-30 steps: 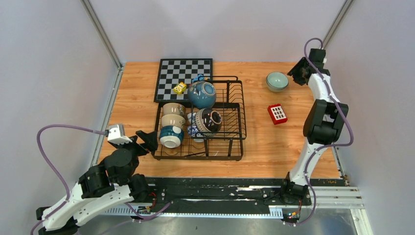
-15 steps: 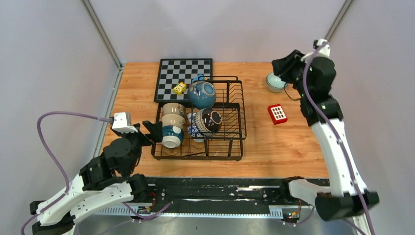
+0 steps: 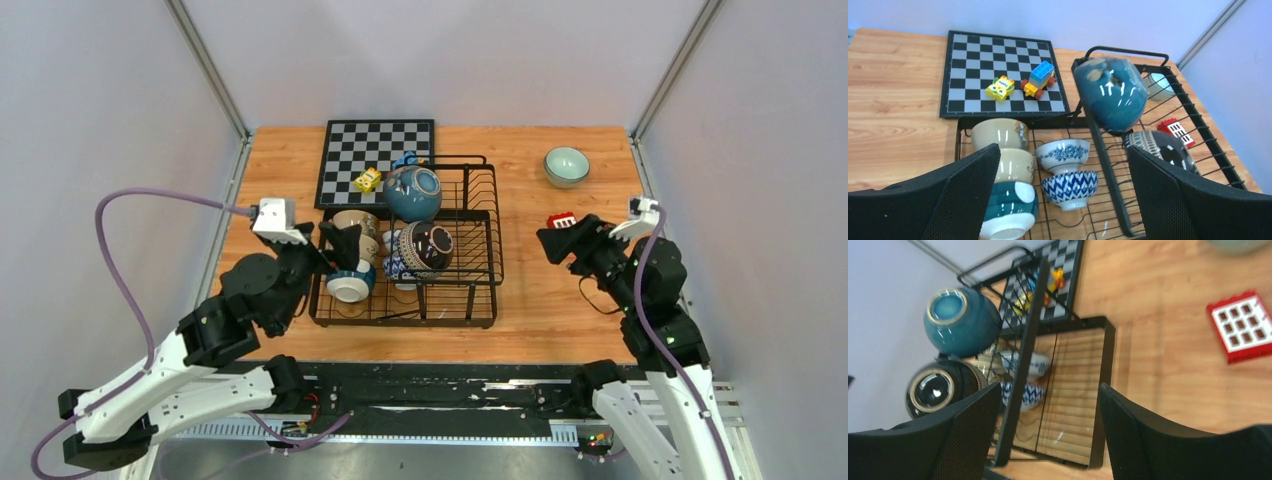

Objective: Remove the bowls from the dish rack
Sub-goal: Pick up the bowl from the dish rack.

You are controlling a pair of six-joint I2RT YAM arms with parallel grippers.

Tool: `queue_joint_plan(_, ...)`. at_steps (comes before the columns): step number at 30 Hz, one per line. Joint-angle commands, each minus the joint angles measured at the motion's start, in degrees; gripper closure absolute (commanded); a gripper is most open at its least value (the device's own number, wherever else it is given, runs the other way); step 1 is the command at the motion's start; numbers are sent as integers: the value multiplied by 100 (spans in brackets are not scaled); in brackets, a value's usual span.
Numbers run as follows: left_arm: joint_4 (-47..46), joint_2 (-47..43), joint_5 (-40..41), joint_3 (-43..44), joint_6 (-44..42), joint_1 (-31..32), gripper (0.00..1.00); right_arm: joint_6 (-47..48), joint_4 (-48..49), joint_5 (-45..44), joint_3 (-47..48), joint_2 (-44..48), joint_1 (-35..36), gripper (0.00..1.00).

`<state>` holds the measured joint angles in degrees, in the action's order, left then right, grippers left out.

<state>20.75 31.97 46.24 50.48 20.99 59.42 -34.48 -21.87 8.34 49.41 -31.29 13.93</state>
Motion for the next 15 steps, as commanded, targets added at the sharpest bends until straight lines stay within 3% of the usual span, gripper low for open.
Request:
queue_joint_plan(1,381,916,-350,996,-21,-140,0,-463,-214,628,-376,478,119,25)
queue_joint_plan(5,465,1379,-2107,1528,324,-1022,0,-453,-119,686,-441,598,190,26)
queue_joint_plan(8,157,1453,-3509,1423,954,-2258,0,-392,-16,535,-432,473,235,28)
queue_joint_plan(12,-1124,1540,-5608,627,2265,-3949,0,-271,107,165,-363,317,323,32)
queue_joint_plan(15,-2255,1726,-6434,-54,3206,-4529,0,-74,110,-48,-191,181,398,32)
